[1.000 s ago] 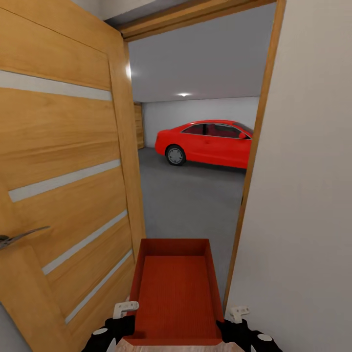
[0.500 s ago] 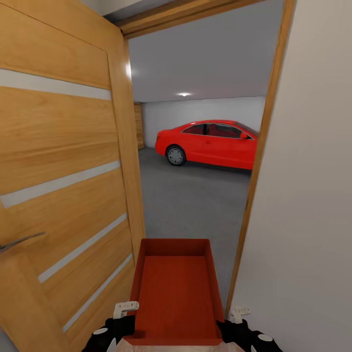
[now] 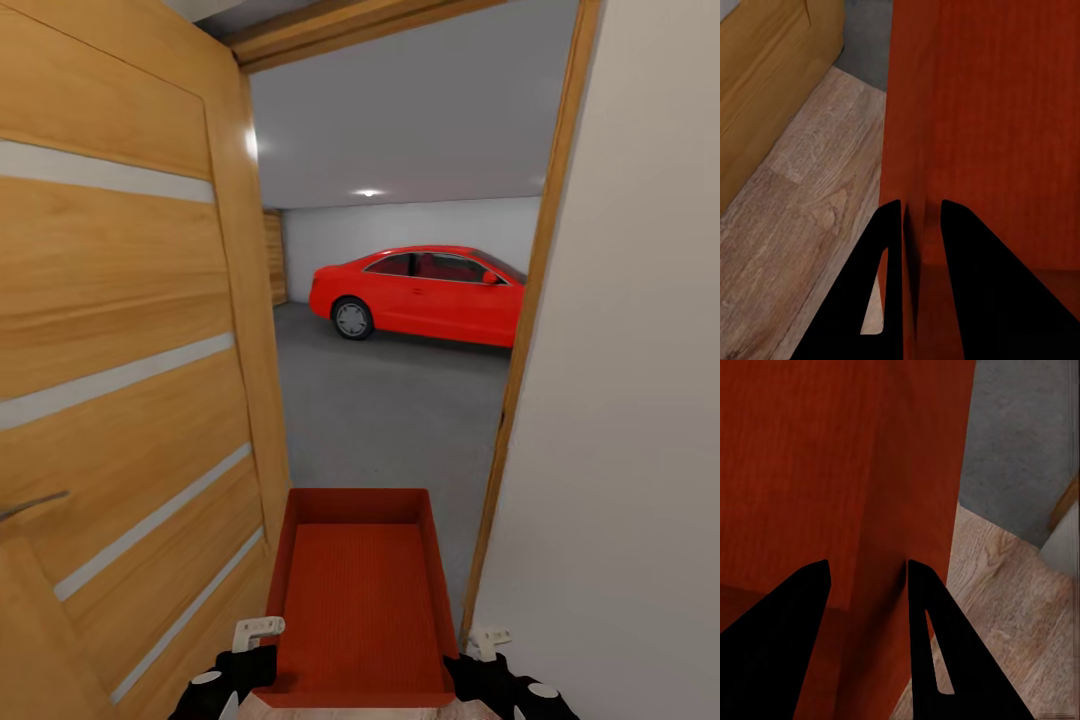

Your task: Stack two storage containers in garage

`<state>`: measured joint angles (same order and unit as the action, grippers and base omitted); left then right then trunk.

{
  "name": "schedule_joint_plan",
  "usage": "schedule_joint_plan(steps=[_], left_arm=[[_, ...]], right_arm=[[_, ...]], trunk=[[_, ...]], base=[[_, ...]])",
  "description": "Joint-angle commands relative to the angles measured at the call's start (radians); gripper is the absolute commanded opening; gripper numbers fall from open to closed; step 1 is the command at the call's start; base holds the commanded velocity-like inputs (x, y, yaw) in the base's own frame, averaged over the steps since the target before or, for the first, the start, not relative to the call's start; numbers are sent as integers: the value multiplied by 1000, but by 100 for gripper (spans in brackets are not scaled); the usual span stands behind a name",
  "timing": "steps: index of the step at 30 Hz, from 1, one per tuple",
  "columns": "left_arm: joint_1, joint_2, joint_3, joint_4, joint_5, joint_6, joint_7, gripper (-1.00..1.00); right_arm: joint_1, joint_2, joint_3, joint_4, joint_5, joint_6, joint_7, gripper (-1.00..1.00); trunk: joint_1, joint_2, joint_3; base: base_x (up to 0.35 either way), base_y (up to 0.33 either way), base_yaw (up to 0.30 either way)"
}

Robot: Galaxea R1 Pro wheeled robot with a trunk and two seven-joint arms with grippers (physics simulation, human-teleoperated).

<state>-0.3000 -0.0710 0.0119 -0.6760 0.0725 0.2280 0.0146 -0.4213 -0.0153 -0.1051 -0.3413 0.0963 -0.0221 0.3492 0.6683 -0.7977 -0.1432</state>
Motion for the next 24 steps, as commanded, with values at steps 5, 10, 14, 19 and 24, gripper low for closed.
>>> schedule_joint_plan(steps=[5, 10, 14, 19, 24], left_arm=[[-1, -6, 3, -5, 6, 4, 4, -100], [-1, -6, 3, -5, 6, 4, 4, -100], [-1, -6, 3, -5, 6, 4, 4, -100], [-1, -6, 3, -5, 6, 4, 4, -100], [-1, -6, 3, -5, 6, 5, 4, -100]], right_arm=[[-1, 15, -10, 4, 23, -1, 10, -100], [-1, 15, -10, 4, 23, -1, 10, -100], [-1, 15, -10, 4, 23, -1, 10, -100], [-1, 15, -10, 4, 23, -2, 10, -100], [-1, 15, -10, 4, 23, -2, 10, -100]], trunk=[[0, -1, -2], [0, -1, -2], [0, -1, -2], [0, -1, -2], [0, -1, -2]], base=[[0, 0, -271], [0, 0, -276], [0, 0, -247], [0, 0, -54], [0, 52, -5]])
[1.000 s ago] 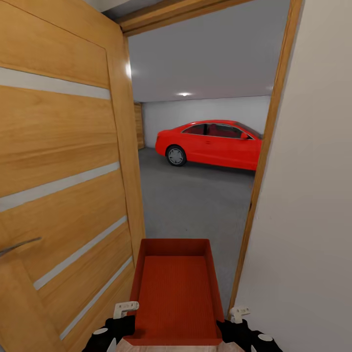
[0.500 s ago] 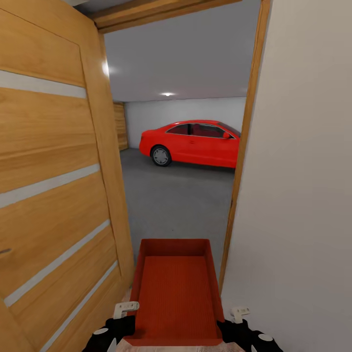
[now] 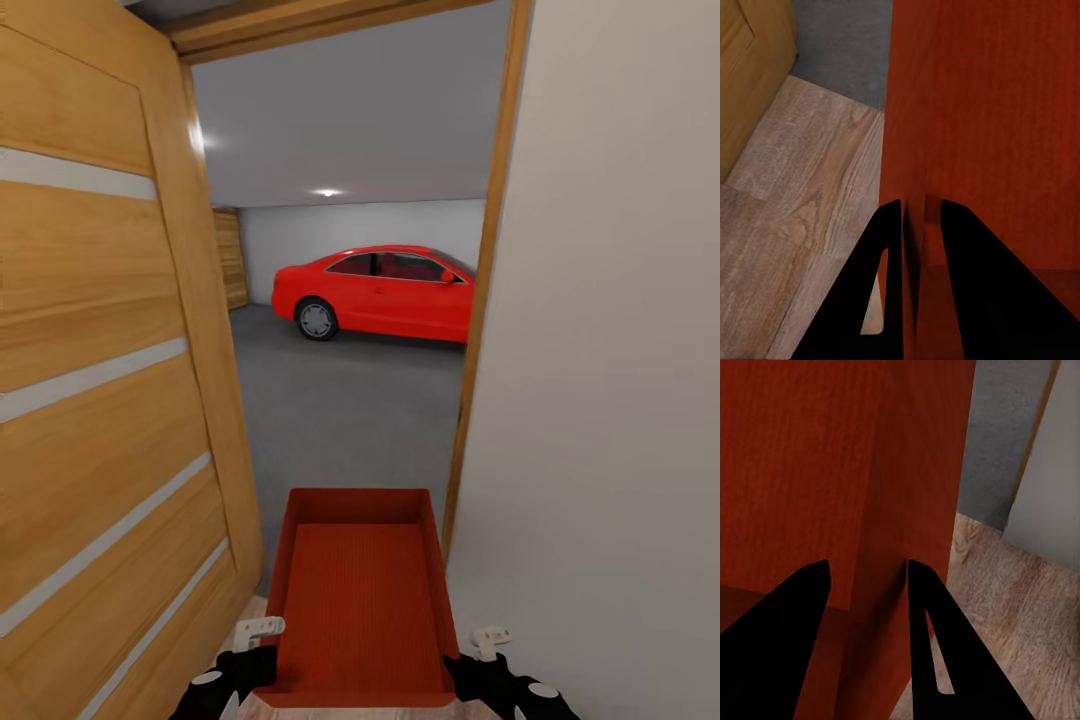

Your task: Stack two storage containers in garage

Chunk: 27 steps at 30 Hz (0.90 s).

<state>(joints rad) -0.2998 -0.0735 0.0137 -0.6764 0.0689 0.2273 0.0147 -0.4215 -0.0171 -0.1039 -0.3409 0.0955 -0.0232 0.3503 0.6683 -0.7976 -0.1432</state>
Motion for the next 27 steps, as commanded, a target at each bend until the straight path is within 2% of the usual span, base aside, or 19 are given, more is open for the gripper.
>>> schedule_joint_plan(steps=[1, 14, 27], left_arm=[[-1, -3, 2, -5, 9, 6, 4, -100], [-1, -2, 2, -5, 9, 6, 4, -100], [-1, -3, 2, -4, 9, 4, 4, -100]], right_arm=[[0, 17, -11, 3, 24, -1, 9, -100], [0, 17, -11, 3, 24, -1, 9, -100], [0, 17, -10, 4, 24, -2, 10, -100]], trunk=[[0, -1, -2], [0, -1, -2], [0, -1, -2]], base=[[0, 203, -1], [0, 219, 0], [0, 16, 0]])
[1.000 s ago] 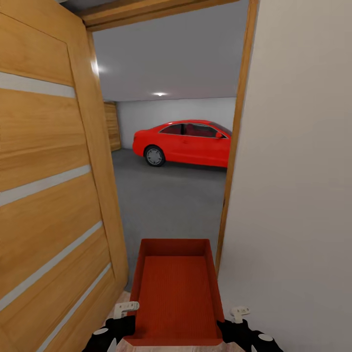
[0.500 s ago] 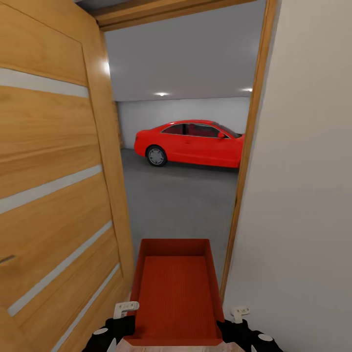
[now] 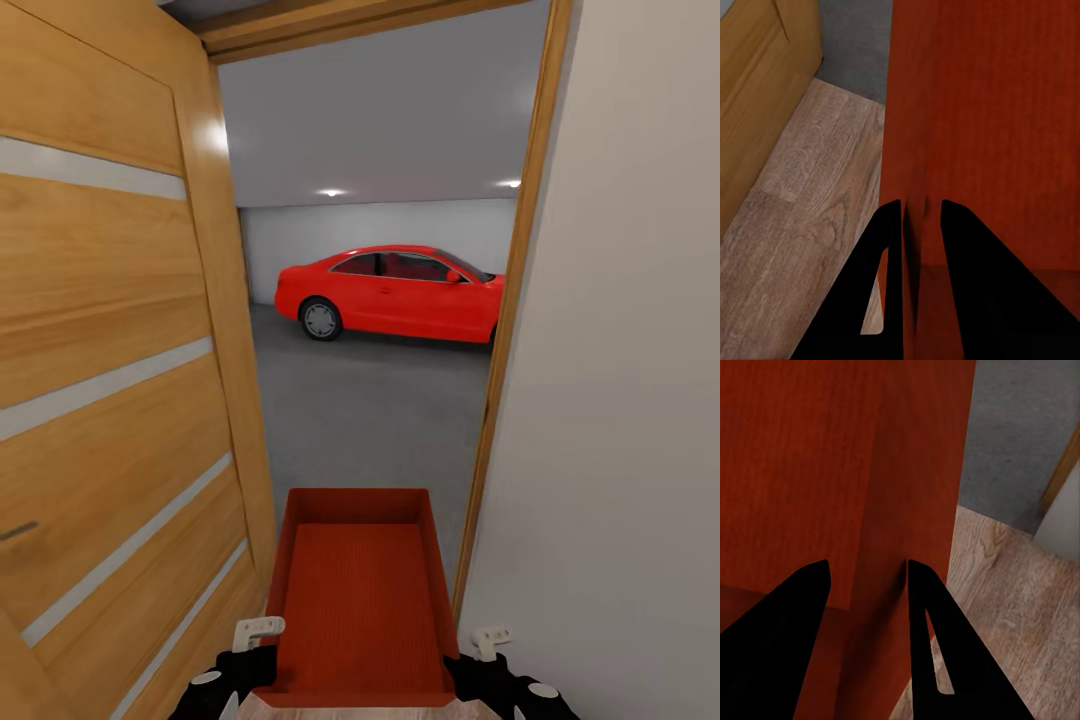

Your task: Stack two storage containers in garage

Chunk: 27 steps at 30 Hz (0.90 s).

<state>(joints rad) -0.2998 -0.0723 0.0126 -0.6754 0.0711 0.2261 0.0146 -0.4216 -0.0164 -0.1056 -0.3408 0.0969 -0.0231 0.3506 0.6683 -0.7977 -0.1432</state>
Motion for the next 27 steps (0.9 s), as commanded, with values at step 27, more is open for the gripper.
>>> schedule_joint_plan(steps=[27], left_arm=[[-1, -4, 3, -6, 7, 5, 4, -100]], right_arm=[[0, 18, -8, 3, 23, -1, 4, -100]], trunk=[[0, -1, -2]], base=[[127, 49, 0]])
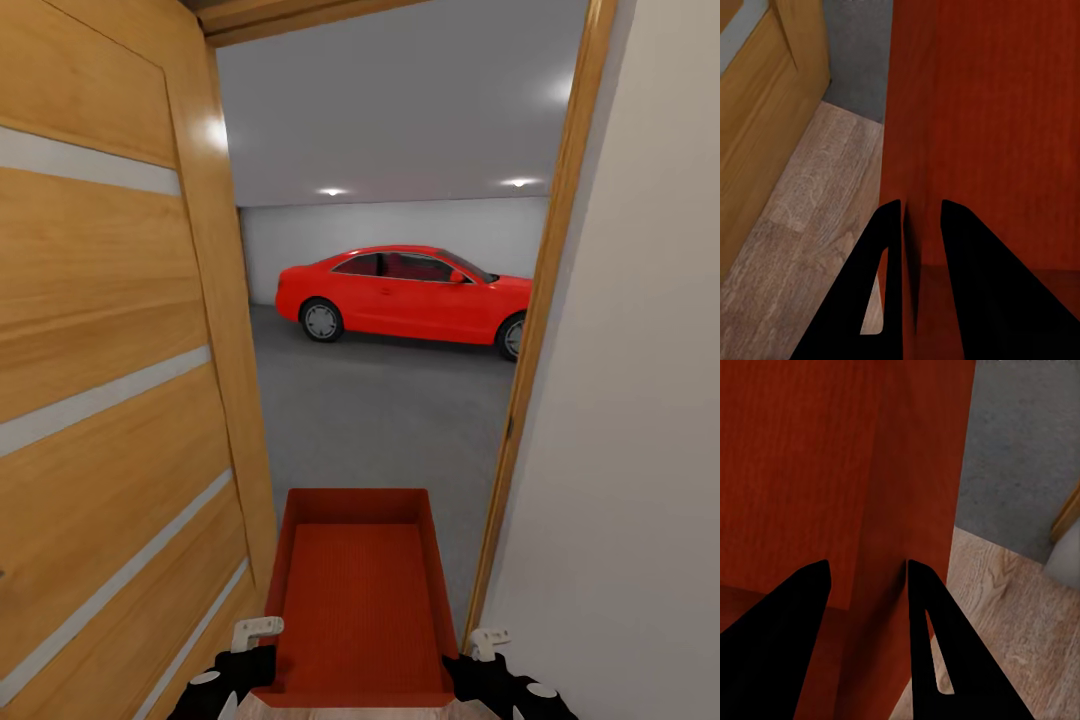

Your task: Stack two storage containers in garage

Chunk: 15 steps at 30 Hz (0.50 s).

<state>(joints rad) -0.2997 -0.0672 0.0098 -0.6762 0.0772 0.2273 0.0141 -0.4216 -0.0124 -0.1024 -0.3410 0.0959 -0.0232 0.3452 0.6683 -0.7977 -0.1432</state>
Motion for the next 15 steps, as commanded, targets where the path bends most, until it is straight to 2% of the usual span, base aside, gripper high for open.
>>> schedule_joint_plan(steps=[1, 15], left_arm=[[-1, -9, 6, -4, 1, 4, 4, -100], [-1, -10, 6, -4, 1, 4, 4, -100]], right_arm=[[0, 14, -11, 4, 24, -1, 9, -100], [0, 14, -11, 15, 24, -6, 7, -100]], trunk=[[0, -1, -2], [0, -1, -2]], base=[[5, 3, 0], [0, 0, 0]])
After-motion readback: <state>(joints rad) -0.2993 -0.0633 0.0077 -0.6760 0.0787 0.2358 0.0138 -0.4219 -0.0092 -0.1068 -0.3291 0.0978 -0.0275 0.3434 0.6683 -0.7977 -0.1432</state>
